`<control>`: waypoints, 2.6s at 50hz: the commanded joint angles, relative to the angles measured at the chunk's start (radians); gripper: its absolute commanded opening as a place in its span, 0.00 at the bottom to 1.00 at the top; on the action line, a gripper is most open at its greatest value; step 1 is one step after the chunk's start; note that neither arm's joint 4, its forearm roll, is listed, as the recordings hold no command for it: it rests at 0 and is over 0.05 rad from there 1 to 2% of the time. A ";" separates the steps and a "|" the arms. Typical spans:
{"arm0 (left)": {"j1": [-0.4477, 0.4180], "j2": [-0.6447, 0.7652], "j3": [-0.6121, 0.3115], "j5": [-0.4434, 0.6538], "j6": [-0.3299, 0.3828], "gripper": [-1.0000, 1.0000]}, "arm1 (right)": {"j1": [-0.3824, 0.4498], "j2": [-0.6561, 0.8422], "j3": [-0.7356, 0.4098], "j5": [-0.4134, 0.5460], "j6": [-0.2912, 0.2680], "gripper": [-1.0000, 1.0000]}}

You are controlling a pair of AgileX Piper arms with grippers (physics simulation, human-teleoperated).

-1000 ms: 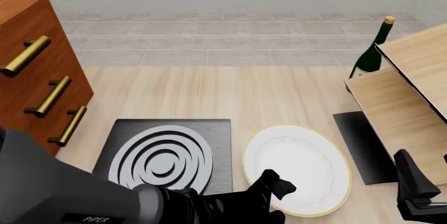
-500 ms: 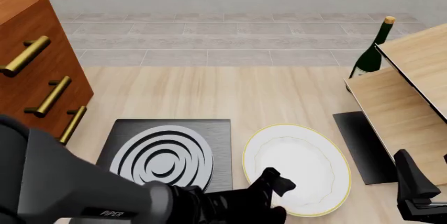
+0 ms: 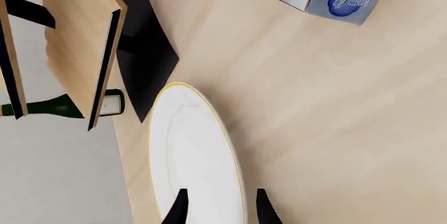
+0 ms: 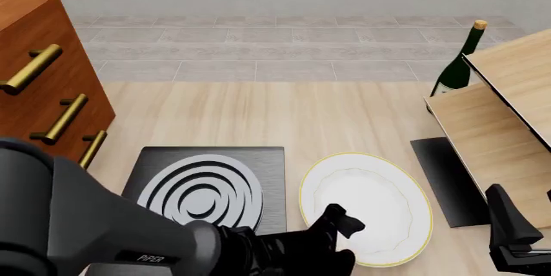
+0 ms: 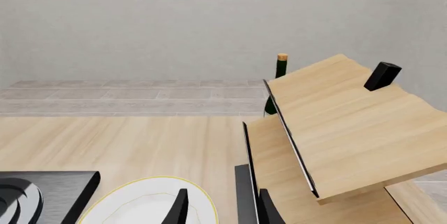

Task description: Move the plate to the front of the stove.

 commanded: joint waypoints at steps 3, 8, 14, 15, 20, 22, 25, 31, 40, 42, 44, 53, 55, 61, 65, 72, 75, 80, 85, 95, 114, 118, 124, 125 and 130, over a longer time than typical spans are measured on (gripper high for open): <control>0.028 0.022 0.005 -0.017 0.037 1.00 | 0.000 0.000 0.000 0.000 0.000 1.00; 0.024 0.028 0.001 -0.016 0.036 1.00 | 0.000 0.000 0.000 0.000 0.000 1.00; 0.015 0.045 -0.006 -0.028 0.039 0.00 | 0.000 0.000 0.000 0.000 0.000 1.00; 0.014 0.045 -0.008 -0.029 0.038 0.00 | 0.000 0.000 0.000 0.000 0.000 1.00; -0.004 0.073 -0.017 -0.026 0.036 0.00 | 0.000 0.000 0.000 0.000 0.000 1.00; -0.008 0.074 -0.018 -0.022 0.036 0.00 | 0.000 0.000 0.000 0.000 0.000 1.00; -0.005 0.068 -0.014 -0.035 0.041 0.00 | 0.000 0.000 0.000 0.000 0.000 1.00; 0.010 0.041 0.009 -0.076 0.062 0.00 | 0.000 0.000 0.000 0.000 0.000 1.00; 0.032 0.016 0.035 -0.109 0.081 0.00 | 0.000 0.000 0.000 0.000 0.000 1.00; 0.041 0.010 0.041 -0.117 0.082 0.00 | 0.000 0.000 0.000 0.000 0.000 1.00; 0.053 0.005 0.053 -0.129 0.092 0.00 | 0.000 0.000 0.000 0.000 0.000 1.00; 0.083 -0.040 0.072 -0.141 0.107 0.00 | 0.000 0.000 0.000 0.000 0.000 1.00; 0.078 -0.050 0.069 -0.128 0.104 0.00 | 0.000 0.000 0.000 0.000 0.000 1.00; 0.086 -0.077 0.073 -0.114 0.113 0.00 | 0.000 0.000 0.000 0.000 0.000 1.00; 0.093 -0.086 0.080 -0.111 0.123 0.00 | 0.000 0.000 0.000 0.000 0.000 1.00; 0.113 -0.137 0.097 -0.088 0.149 0.00 | 0.000 0.000 0.000 0.000 0.000 1.00; 0.112 -0.155 0.098 -0.075 0.154 0.00 | 0.000 0.000 0.000 0.000 0.000 1.00; 0.120 -0.197 0.099 -0.053 0.167 0.00 | 0.000 0.000 0.000 0.000 0.000 1.00; 0.140 -0.240 0.103 -0.028 0.177 0.00 | 0.000 0.000 0.000 0.000 0.000 1.00; 0.171 -0.311 0.104 0.030 0.184 0.00 | 0.000 0.000 0.000 0.000 0.000 1.00; 0.261 -0.441 0.108 0.161 0.194 0.00 | 0.000 0.000 0.000 0.000 0.000 1.00; 0.281 -0.465 0.116 0.174 0.206 0.00 | 0.000 0.000 0.000 0.000 0.000 1.00; 0.319 -0.508 0.104 0.215 0.214 0.00 | 0.000 0.000 0.000 0.000 0.000 1.00; 0.317 -0.516 0.101 0.227 0.214 0.00 | 0.000 0.000 0.000 0.000 0.000 1.00; 0.344 -0.557 0.079 0.287 0.218 0.00 | 0.000 0.000 0.000 0.000 0.000 1.00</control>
